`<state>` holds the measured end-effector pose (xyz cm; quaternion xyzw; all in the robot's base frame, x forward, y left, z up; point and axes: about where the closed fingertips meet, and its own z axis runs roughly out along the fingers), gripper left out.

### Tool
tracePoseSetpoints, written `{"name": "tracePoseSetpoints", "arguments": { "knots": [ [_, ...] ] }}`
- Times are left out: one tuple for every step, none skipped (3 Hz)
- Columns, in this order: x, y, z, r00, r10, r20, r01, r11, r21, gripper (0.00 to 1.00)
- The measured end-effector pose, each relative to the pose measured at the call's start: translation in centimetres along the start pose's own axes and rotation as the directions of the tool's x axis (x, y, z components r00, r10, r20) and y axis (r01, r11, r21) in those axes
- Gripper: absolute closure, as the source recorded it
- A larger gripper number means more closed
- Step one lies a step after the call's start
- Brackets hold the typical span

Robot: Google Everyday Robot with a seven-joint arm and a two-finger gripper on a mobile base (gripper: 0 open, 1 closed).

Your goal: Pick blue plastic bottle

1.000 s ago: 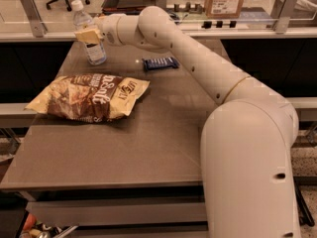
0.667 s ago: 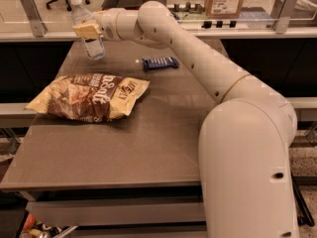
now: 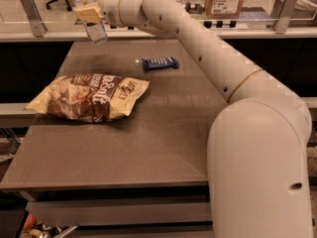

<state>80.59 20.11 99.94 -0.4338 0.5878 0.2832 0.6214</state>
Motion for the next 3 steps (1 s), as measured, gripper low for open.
{"name": "tracePoseSetpoints", "arguments": {
  "knots": [
    [-2.0, -0.4, -1.1, 0.999, -0.031, 0.031, 0.03, 0.9992, 0.028, 1.0],
    [-3.6, -0.5, -1.8, 0.997, -0.063, 0.054, 0.061, 0.9971, 0.047, 1.0],
    [-3.7, -0.5, -1.8, 0.996, -0.065, 0.055, 0.062, 0.997, 0.047, 1.0]
  ]
}}
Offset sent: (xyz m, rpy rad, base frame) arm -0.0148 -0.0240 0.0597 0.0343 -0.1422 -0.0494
